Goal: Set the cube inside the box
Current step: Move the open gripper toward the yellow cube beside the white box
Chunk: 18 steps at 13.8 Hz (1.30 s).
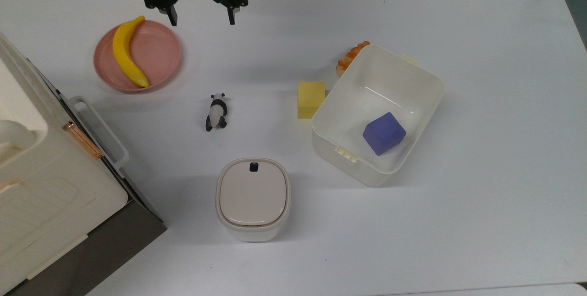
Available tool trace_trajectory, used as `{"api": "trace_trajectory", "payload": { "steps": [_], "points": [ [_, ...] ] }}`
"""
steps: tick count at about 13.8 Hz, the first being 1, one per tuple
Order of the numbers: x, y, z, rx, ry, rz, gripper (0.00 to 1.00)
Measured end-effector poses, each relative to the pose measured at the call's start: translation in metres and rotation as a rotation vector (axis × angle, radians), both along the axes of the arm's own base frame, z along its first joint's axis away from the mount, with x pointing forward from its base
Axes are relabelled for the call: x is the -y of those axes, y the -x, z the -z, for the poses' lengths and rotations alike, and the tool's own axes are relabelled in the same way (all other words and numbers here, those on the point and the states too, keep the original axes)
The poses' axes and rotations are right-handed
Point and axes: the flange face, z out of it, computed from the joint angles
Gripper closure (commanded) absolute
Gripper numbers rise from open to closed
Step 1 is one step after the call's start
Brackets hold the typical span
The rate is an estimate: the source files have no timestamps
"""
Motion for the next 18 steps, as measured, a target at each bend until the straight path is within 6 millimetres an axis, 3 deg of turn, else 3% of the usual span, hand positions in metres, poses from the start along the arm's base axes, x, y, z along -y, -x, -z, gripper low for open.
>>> {"api": "trace_trajectory", "payload": {
  "steps": [11, 18],
  "points": [
    [-0.009, 0.007, -0.009, 0.010, -0.005, 0.007, 0.00],
    [-0.022, 0.009, 0.013, -0.037, -0.004, -0.014, 0.00]
  ]
}}
